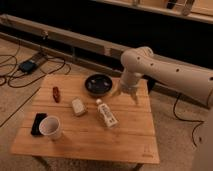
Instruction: Stand the bottle upright
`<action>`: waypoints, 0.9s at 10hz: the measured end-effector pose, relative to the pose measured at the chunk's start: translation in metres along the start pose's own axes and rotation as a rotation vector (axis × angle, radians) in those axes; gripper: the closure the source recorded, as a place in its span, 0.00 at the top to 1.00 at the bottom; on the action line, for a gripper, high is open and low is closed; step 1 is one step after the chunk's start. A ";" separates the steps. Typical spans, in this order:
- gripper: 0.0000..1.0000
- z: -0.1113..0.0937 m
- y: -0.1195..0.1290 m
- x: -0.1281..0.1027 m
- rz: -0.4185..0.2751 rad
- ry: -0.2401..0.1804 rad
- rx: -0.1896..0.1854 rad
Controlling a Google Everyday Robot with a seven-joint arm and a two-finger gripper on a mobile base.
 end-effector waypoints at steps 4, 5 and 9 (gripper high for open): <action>0.80 0.020 0.020 0.012 -0.151 0.086 0.044; 0.80 0.025 0.025 0.011 -0.191 0.103 0.065; 0.80 0.044 0.041 0.005 -0.301 0.108 0.147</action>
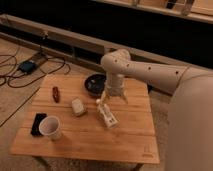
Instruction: Stand the bottle upright
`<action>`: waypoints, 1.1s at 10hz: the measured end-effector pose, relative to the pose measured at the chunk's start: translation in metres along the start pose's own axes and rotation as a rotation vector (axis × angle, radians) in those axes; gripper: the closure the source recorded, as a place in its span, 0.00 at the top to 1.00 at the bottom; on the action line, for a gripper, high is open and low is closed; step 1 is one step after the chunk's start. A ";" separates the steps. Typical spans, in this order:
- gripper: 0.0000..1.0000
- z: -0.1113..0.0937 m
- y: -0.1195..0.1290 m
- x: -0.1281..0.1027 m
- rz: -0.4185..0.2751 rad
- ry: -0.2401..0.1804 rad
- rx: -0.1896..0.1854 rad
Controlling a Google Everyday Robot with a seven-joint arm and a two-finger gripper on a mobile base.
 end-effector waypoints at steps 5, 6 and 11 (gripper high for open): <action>0.80 0.024 0.012 -0.004 -0.104 0.038 0.140; 0.80 0.028 0.013 -0.005 -0.114 0.056 0.173; 0.80 0.043 0.017 -0.016 -0.115 0.145 0.291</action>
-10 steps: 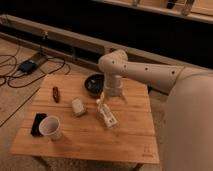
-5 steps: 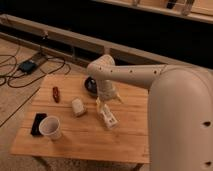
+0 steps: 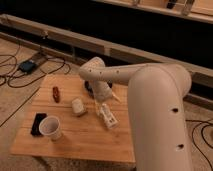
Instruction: Stand the bottle upright
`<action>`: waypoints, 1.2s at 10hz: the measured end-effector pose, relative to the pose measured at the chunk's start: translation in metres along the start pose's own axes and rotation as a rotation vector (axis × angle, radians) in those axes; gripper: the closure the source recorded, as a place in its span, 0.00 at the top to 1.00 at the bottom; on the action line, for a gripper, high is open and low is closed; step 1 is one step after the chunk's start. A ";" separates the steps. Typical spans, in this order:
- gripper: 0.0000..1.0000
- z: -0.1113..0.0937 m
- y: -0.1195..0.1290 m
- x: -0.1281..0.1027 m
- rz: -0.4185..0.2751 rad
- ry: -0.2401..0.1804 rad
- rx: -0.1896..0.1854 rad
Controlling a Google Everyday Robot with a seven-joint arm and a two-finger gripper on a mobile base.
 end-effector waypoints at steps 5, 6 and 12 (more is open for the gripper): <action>0.80 0.014 0.004 -0.014 0.073 0.083 0.035; 0.80 0.017 0.008 -0.016 0.078 0.098 0.023; 0.80 0.028 0.023 -0.029 0.013 0.150 -0.023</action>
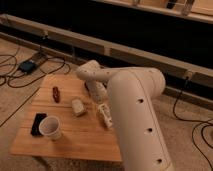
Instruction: Stand the bottle upright
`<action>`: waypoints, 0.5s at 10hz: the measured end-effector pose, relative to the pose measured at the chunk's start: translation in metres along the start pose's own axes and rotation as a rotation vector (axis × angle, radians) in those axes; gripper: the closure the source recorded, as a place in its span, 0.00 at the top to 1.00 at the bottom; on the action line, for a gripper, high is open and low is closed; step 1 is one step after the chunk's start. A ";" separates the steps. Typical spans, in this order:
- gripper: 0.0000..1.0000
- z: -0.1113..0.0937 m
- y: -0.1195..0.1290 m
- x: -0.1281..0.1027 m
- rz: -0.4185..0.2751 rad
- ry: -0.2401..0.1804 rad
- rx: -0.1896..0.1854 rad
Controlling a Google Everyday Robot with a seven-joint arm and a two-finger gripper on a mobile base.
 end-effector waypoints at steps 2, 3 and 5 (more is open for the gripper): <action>0.80 0.002 0.003 -0.004 -0.033 0.004 -0.006; 0.80 0.004 0.004 -0.006 -0.045 0.005 -0.008; 0.80 0.008 0.005 -0.009 -0.062 0.008 -0.011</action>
